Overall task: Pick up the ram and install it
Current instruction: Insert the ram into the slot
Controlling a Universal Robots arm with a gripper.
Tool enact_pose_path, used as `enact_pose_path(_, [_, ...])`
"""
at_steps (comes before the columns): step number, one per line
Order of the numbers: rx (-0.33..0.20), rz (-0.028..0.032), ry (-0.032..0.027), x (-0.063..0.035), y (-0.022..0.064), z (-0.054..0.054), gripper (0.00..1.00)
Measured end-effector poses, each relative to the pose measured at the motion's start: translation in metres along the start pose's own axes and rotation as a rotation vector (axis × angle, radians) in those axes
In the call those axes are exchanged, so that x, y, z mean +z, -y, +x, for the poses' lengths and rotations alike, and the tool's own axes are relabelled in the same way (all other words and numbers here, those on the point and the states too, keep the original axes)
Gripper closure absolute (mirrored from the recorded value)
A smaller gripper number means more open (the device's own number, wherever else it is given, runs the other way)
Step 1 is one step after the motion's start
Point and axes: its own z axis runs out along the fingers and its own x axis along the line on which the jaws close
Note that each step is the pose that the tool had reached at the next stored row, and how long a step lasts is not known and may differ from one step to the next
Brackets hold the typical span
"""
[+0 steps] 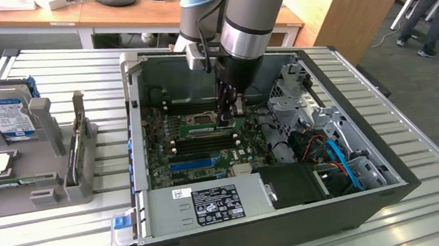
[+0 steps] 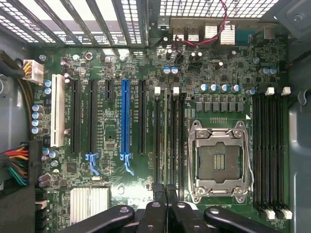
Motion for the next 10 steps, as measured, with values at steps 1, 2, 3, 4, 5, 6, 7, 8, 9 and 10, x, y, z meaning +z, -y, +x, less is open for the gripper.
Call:
enact_pose_path(1, [0.000,0.0000,0.0000,0.0000,0.0000,0.0000,0.89])
enact_pose_path(2, [0.000,0.0000,0.0000,0.0000,0.0000,0.0000,0.89])
enact_pose_path(3, [0.000,0.0002,-0.0001,0.0002,0.0000,-0.0001,0.89])
enact_pose_path(4, [0.000,0.0005,0.0001,0.0006,0.0000,-0.0001,0.89])
enact_pose_path(5, [0.000,0.0007,0.0003,0.0010,0.0000,-0.0001,0.89])
enact_pose_path(6, [0.000,0.0009,0.0001,0.0014,0.0000,0.0000,0.89])
enact_pose_path(7, [0.000,0.0009,0.0001,0.0019,0.0000,0.0000,0.89])
enact_pose_path(8, [0.000,0.0010,0.0001,0.0025,0.0001,0.0000,0.89])
enact_pose_path(9, [0.000,0.0010,0.0000,0.0030,0.0001,0.0000,0.89])
enact_pose_path(10, [0.000,0.0011,0.0000,0.0035,0.0001,0.0000,0.89])
